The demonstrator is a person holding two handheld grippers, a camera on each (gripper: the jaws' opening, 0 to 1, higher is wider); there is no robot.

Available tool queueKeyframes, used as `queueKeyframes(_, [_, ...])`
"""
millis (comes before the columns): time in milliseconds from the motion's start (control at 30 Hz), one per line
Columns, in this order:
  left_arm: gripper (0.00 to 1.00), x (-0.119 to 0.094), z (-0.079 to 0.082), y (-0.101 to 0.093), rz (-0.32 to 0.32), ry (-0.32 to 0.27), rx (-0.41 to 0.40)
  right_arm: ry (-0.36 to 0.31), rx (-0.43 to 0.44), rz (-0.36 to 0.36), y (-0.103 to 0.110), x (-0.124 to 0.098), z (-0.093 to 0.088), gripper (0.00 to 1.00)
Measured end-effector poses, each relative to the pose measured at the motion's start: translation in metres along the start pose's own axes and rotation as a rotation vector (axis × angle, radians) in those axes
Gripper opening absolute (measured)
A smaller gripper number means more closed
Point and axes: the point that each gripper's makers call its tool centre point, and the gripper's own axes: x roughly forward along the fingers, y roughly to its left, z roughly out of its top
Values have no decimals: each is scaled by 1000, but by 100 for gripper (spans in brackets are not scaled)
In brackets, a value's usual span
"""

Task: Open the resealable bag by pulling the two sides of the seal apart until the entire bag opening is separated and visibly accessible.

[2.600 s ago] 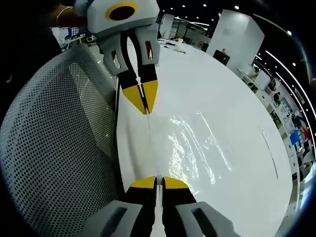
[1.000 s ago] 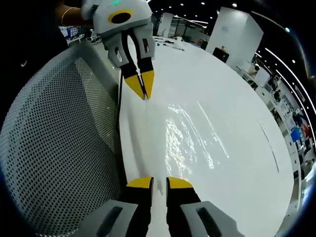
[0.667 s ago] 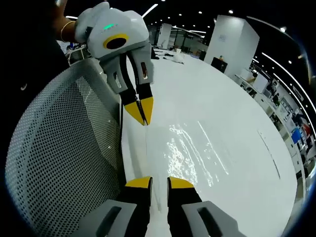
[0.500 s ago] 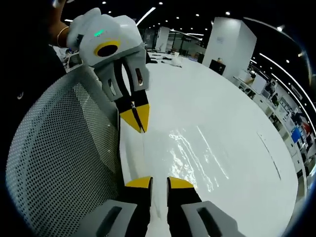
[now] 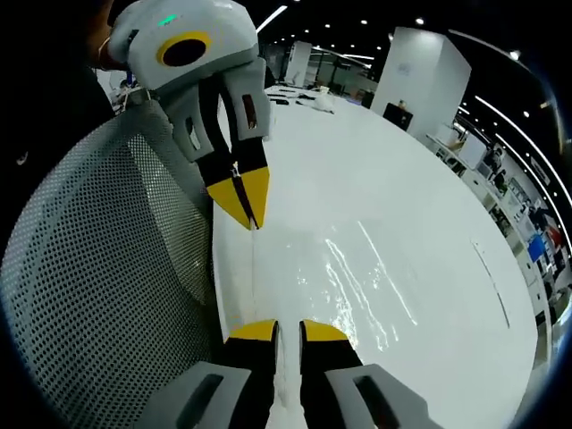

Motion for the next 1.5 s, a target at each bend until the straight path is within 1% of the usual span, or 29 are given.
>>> queueKeyframes(133, [0,-2,2,3,11,-22,-21,-4,14,-2,2,2,1,3])
queueKeyframes(267, [0,-5,8,7,16,-44,-48,12,9,8,6,5,-1,3])
queueKeyframes(333, [0,-5,8,9,18,-44,-49,7,10,9,6,5,1,0])
queueKeyframes(433, [0,-5,9,11,25,-44,-47,-4,24,14,6,4,3,0])
queueKeyframes(467, [0,-5,9,11,24,-45,-48,-3,25,14,5,4,3,0])
queueKeyframes(500, [0,-4,8,9,10,-46,-53,-3,24,12,5,4,3,0])
queueKeyframes(533, [0,-2,5,1,-40,-37,-68,-2,24,10,4,4,3,0])
queueKeyframes(600, [0,0,1,2,-20,-16,-52,-15,37,2,3,3,6,0])
queueKeyframes(667, [0,0,0,1,-20,-2,-55,-21,43,-5,2,2,8,0])
queueKeyframes(700, [1,-1,0,2,-14,-4,-65,-22,44,-7,2,3,8,0])
queueKeyframes(767, [7,-1,2,3,-10,-10,-111,-24,45,-14,1,3,10,0])
queueKeyframes(800, [9,-2,4,6,-4,-18,-120,-28,48,-15,1,3,11,0])
queueKeyframes(900, [11,-3,11,9,9,-36,-108,-31,51,-16,1,3,12,0])
queueKeyframes(1000, [11,-5,24,12,26,-62,-79,-27,54,-9,1,4,14,0])
queueKeyframes(1100, [5,-3,31,8,8,-72,-52,-23,55,-3,2,4,15,0])
queueKeyframes(1167, [6,-1,35,5,-4,-80,-37,-23,53,-2,2,3,15,0])
queueKeyframes(1300, [4,1,41,0,-18,-93,-29,-23,51,-7,1,2,17,0])
queueKeyframes(1500, [5,4,42,-1,-11,-81,-19,-35,39,-8,1,-1,23,0])
